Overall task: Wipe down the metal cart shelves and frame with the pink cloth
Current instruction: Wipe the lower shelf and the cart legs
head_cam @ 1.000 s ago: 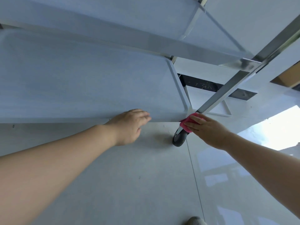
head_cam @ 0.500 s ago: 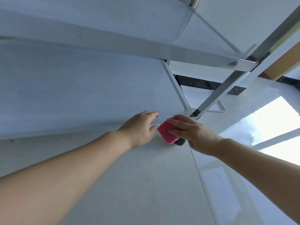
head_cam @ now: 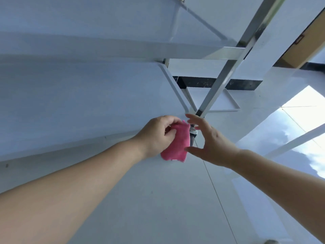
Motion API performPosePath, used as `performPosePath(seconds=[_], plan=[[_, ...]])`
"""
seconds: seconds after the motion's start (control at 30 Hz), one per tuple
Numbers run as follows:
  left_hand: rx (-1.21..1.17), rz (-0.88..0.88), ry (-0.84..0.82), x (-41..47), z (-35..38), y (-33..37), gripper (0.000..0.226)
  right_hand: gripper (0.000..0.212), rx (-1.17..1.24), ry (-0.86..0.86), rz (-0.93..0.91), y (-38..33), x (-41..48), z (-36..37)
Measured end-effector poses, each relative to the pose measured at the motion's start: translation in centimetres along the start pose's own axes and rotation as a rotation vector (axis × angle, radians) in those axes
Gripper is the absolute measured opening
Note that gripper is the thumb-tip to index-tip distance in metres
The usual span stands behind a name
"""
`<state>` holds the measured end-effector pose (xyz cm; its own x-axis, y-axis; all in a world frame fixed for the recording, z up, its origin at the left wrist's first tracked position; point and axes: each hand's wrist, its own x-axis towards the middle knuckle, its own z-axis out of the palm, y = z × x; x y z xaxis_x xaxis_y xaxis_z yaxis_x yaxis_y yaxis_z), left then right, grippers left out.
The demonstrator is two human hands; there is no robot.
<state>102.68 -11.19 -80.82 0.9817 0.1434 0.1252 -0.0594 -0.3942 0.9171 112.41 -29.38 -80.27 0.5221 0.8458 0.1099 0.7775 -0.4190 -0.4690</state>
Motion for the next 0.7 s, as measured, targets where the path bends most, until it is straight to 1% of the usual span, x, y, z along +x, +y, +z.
performPosePath(seconds=[0.03,0.07,0.13,0.17,0.27,0.37,0.47,0.53,0.6,0.63,0.7], plan=[[-0.02,0.008,-0.015,0.2,0.6,0.7,0.026,0.081,0.052,0.034,0.027,-0.1,0.0,-0.6],[-0.04,0.016,-0.032,0.5,1.1,1.2,0.025,0.079,0.114,0.064,0.068,-0.3,0.1,-1.3],[-0.058,0.035,-0.04,1.4,2.1,2.0,0.024,0.064,0.203,0.069,0.16,-0.6,0.6,-2.7],[-0.061,0.039,-0.029,1.9,2.5,2.3,0.023,0.054,0.196,0.06,0.158,-0.4,0.8,-3.3],[-0.065,0.014,0.01,3.3,3.3,2.7,0.017,0.025,0.126,0.029,0.068,0.7,1.6,-4.7],[-0.062,-0.02,0.027,4.7,4.4,3.2,0.02,0.01,0.156,0.006,0.023,2.9,2.2,-5.8],[-0.044,-0.103,0.029,6.1,5.5,3.1,0.031,0.016,0.197,0.064,-0.018,5.3,2.7,-7.0],[0.01,-0.176,0.051,7.1,6.3,2.6,0.024,0.015,0.247,0.151,-0.024,7.4,3.1,-7.8],[0.049,-0.237,0.111,8.2,7.0,2.5,0.014,0.009,0.246,0.202,-0.067,9.4,3.4,-8.5],[0.037,-0.256,0.158,8.7,7.3,2.6,0.012,0.006,0.234,0.215,-0.089,10.5,3.6,-8.8],[-0.012,-0.269,0.269,9.8,7.5,3.7,0.017,0.006,0.263,0.252,-0.108,12.4,4.0,-9.1]])
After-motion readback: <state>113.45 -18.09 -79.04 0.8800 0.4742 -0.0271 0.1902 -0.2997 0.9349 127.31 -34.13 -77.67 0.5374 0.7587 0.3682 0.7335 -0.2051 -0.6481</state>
